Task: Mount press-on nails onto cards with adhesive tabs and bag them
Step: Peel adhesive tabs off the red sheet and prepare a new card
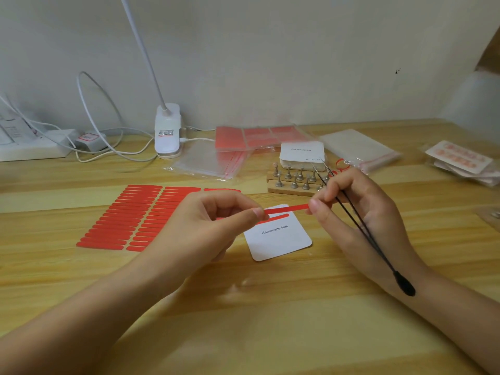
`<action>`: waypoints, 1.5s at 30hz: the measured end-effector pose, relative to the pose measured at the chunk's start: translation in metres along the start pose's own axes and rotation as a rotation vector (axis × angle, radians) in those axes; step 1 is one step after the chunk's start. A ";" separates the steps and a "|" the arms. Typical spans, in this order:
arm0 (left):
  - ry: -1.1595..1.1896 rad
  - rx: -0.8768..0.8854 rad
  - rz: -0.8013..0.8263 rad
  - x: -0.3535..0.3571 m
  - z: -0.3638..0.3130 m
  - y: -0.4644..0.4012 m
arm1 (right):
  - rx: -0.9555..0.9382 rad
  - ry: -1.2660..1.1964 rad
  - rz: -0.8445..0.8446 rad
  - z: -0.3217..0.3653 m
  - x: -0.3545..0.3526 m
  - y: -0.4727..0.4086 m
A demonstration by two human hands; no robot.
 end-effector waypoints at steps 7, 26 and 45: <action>-0.222 0.036 -0.037 0.003 0.005 -0.002 | 0.001 0.174 0.053 0.000 0.003 0.001; -0.659 0.123 -0.087 0.008 0.016 -0.002 | -0.130 0.584 0.128 -0.006 0.007 0.002; -0.870 0.154 -0.081 0.010 0.018 -0.004 | -0.169 0.603 0.197 -0.011 0.007 0.002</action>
Point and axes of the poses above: each hand's wrist, its own y-axis away from the middle knuckle, its own x-axis out of the palm, z = x × y, the point moved 1 cm from there along -y, towards the middle knuckle, and after that the axes turned 2 degrees about -y, right-handed, at the moved point
